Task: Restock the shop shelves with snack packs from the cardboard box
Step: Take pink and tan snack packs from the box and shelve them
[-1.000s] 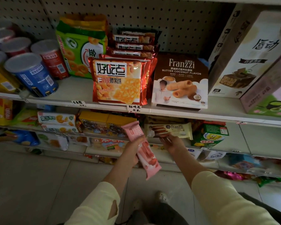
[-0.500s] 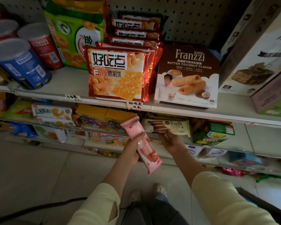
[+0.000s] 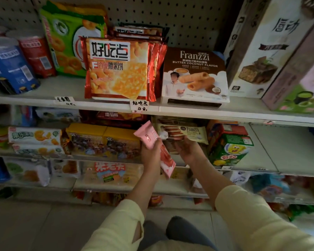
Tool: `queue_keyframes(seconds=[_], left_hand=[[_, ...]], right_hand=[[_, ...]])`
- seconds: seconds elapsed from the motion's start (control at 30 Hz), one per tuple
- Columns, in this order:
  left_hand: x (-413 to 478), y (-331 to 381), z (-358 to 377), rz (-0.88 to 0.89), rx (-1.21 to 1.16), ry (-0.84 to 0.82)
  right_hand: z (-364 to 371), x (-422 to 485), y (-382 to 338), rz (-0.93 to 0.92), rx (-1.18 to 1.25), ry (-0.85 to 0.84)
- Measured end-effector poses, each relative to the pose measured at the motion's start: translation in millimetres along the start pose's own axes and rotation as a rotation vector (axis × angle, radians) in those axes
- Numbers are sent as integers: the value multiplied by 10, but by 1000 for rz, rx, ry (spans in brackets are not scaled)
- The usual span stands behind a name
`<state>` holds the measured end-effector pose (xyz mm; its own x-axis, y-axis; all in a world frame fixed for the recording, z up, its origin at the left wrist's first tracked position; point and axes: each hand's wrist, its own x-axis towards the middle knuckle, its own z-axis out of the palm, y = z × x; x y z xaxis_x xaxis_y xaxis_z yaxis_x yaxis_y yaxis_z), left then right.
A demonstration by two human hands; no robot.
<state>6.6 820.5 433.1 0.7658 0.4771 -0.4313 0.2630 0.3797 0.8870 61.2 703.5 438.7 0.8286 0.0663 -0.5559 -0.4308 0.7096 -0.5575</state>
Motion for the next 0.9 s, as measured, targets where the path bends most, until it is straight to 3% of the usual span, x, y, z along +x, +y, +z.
queue_keyframes(seconds=[0.2, 0.47, 0.63, 0.8, 0.9], left_hand=[[97, -77, 84, 14, -34, -46], [197, -94, 160, 7, -173, -64], [109, -108, 98, -28, -199, -103], [-35, 42, -17, -41, -202, -181], [-73, 136, -61, -110, -245, -180]], right_hand=[[160, 151, -133, 12, -61, 66], [372, 250, -101, -56, -140, -3], [435, 258, -185, -96, -308, 16], [478, 175, -363, 4, -375, 121], [431, 262, -382, -93, -489, 7]])
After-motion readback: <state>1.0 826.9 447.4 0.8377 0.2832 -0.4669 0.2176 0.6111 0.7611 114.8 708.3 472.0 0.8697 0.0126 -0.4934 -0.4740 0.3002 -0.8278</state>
